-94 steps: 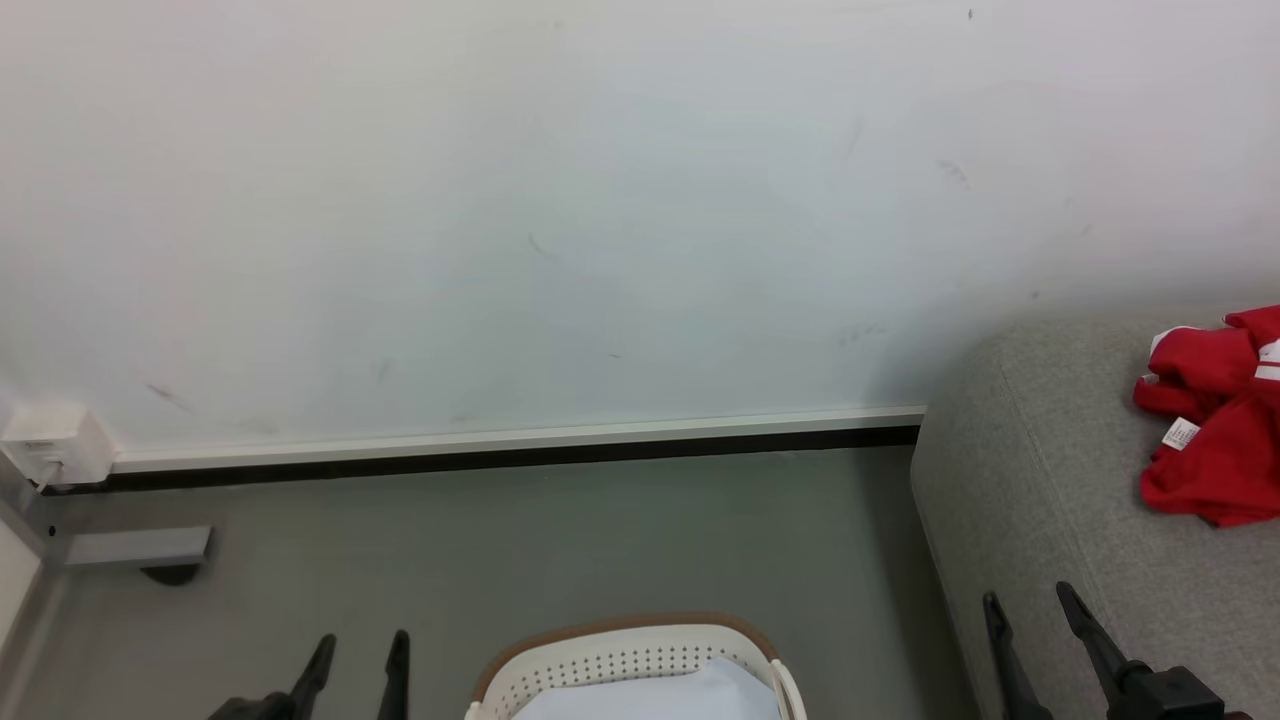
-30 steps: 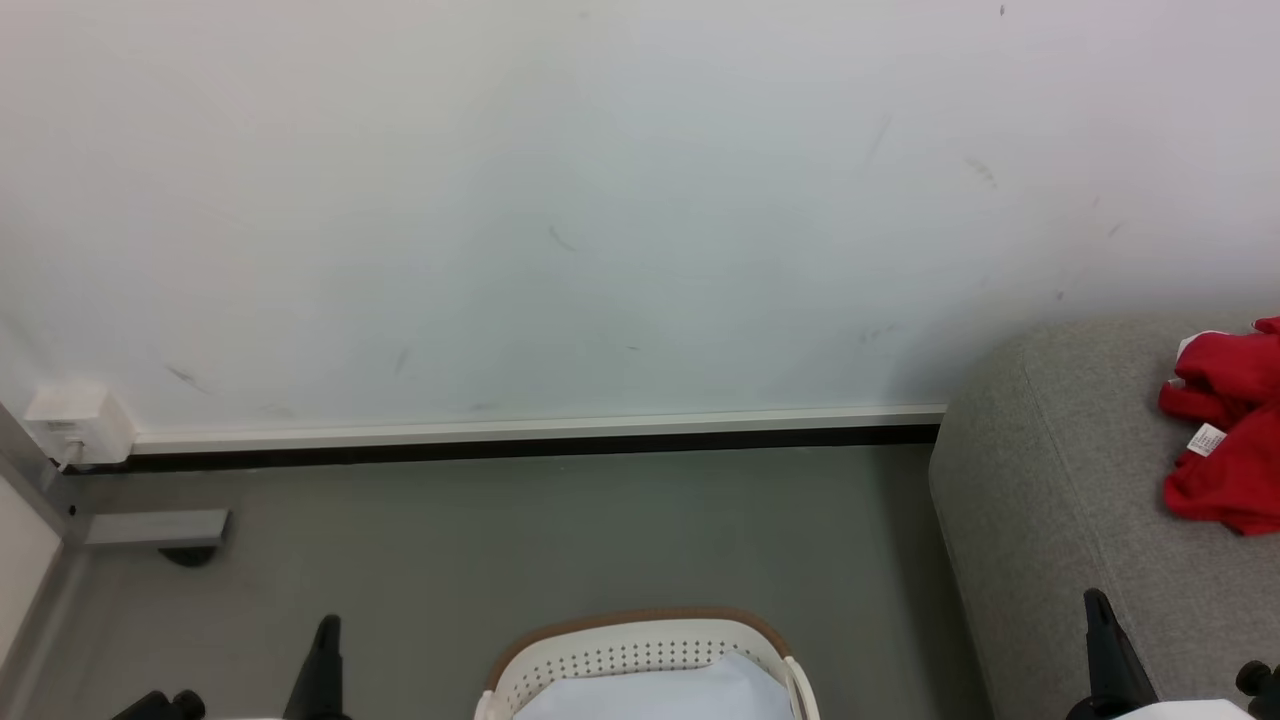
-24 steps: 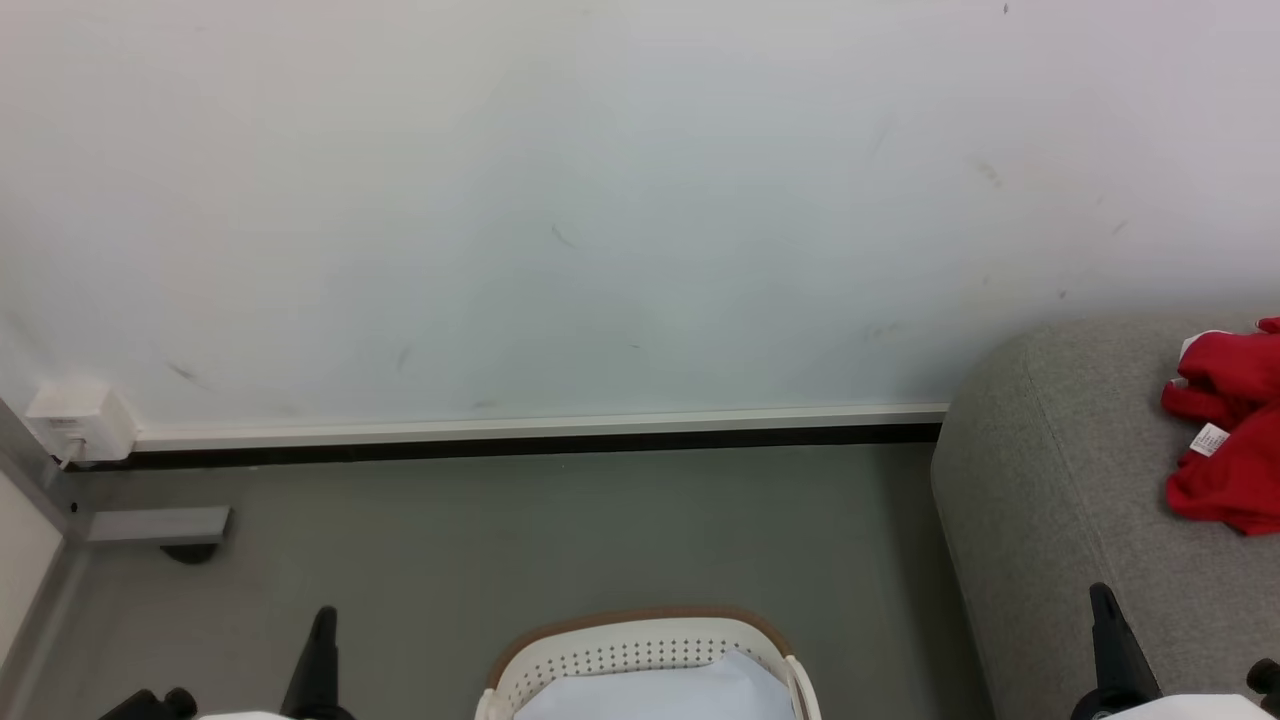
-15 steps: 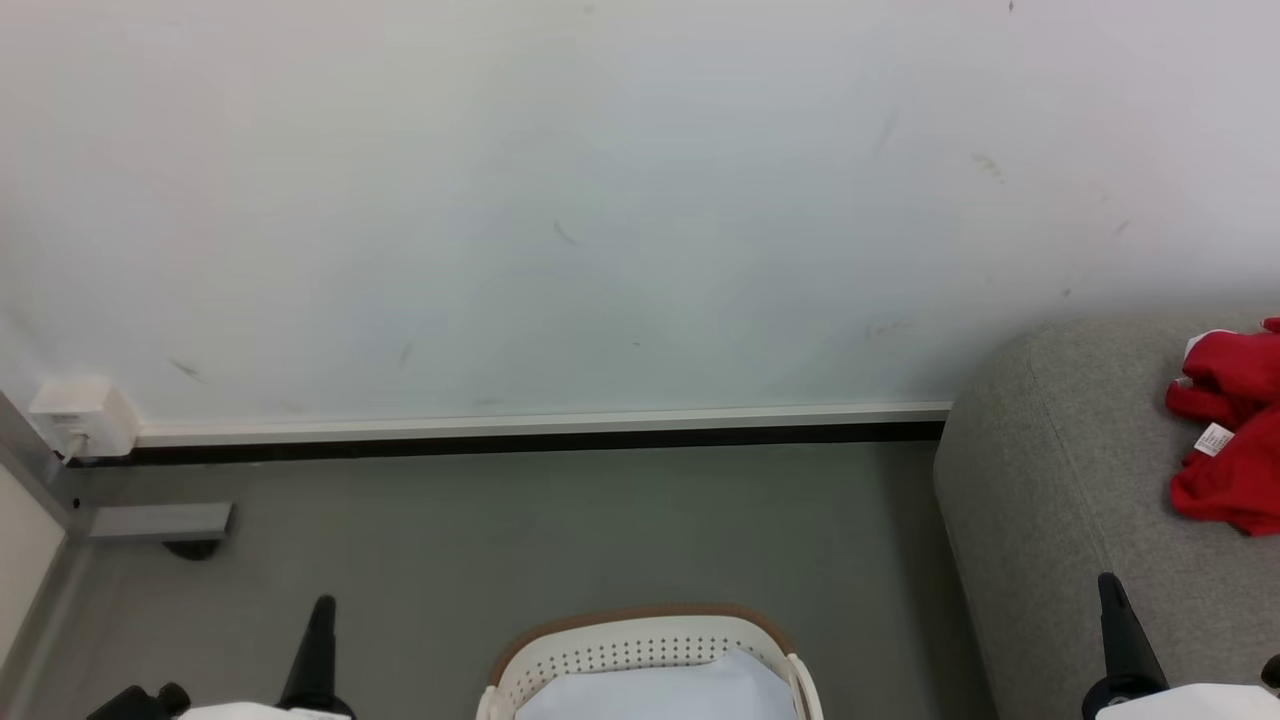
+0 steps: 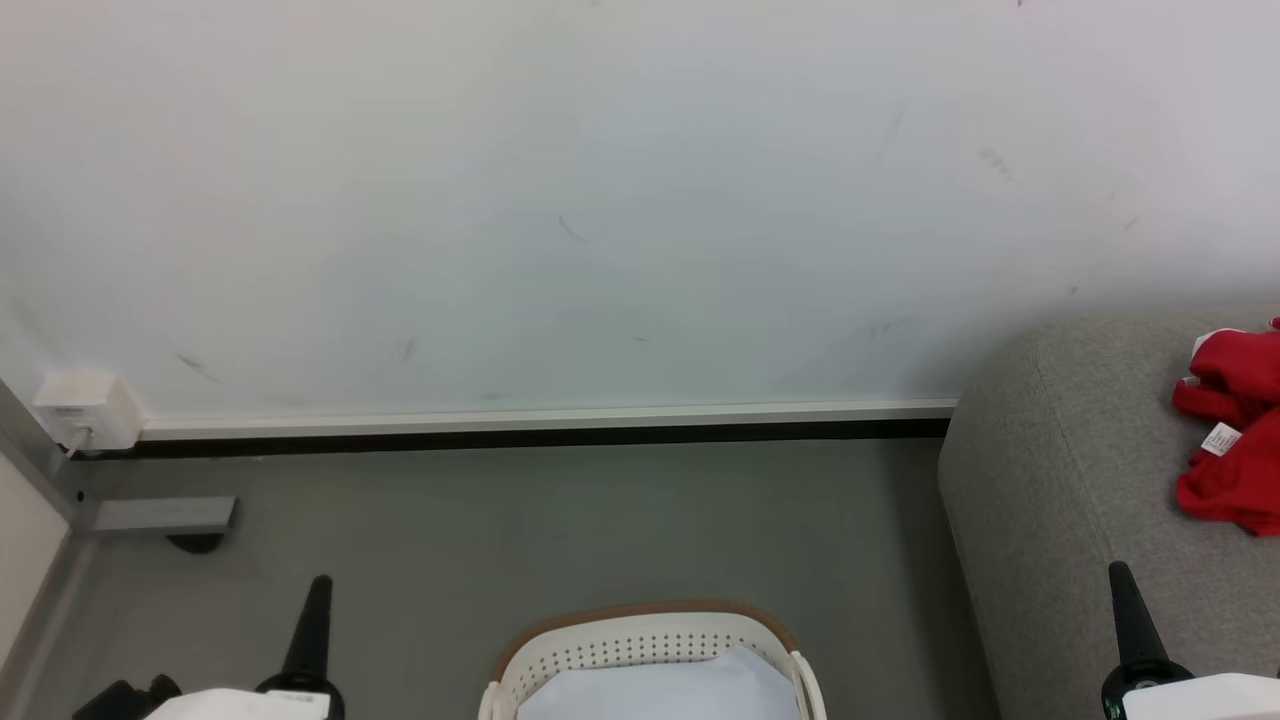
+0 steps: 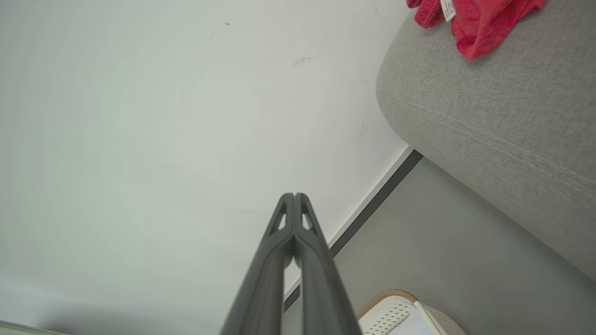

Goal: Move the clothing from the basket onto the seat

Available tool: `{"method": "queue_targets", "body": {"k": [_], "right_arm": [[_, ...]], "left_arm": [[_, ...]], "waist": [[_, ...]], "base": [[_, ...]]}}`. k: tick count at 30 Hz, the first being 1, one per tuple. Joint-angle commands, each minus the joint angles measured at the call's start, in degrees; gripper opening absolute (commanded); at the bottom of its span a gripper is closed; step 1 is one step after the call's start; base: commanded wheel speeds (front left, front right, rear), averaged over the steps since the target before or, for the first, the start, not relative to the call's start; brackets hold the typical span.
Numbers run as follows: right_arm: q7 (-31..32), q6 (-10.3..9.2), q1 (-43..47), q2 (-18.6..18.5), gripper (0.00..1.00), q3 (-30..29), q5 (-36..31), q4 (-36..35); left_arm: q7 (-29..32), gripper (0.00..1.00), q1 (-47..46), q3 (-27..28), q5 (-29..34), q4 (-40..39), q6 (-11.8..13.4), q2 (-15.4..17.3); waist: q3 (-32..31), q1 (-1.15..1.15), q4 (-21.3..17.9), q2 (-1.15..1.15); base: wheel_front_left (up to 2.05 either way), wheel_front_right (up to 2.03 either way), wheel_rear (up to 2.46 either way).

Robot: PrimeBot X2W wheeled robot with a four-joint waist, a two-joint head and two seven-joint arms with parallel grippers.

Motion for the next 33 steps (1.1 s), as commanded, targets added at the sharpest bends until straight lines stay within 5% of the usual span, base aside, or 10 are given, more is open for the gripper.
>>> {"method": "queue_targets", "body": {"k": [1,33], "right_arm": [[0.49,-0.09,-1.33,-0.17,0.0,-0.48,1.95,-0.87],[4.27,-0.13,-2.18,-0.39,0.0,-2.38,17.3,-2.36]], "left_arm": [[0.64,0.0,-1.1,0.5,-1.98,-0.83,-0.06,0.04],[4.62,0.0,-2.34,2.14,-16.77,-3.12,-0.11,-0.38]], "waist": [[0.06,0.0,0.06,0.0],[0.86,0.0,0.81,0.0]], "base": [[0.0,0.0,0.0],[0.0,0.0,0.0]]}}
